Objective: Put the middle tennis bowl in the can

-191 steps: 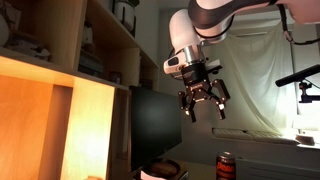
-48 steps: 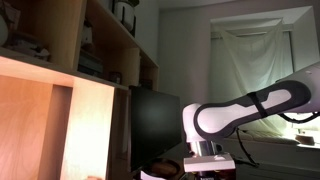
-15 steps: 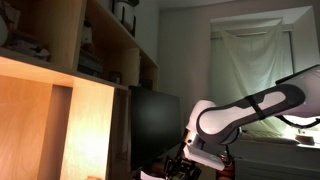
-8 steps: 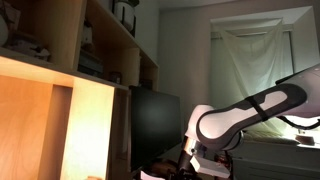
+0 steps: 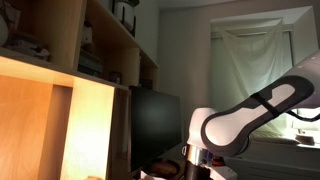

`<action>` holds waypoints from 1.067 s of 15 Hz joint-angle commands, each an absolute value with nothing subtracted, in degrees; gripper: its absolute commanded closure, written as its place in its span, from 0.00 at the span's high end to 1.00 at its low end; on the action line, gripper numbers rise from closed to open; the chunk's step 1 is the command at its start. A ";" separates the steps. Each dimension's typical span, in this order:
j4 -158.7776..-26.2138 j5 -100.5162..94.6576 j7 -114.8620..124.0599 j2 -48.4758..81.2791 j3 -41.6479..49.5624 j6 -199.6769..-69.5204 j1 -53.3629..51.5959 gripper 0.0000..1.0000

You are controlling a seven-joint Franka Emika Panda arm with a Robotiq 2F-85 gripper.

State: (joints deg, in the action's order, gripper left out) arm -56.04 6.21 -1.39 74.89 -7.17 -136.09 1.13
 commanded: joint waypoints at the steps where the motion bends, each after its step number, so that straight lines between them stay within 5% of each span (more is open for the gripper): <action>1: -69.56 5.38 -9.34 67.11 -8.33 -142.16 2.39 0.42; 16: -105.80 7.05 -16.69 49.99 -17.54 -168.50 14.02 0.42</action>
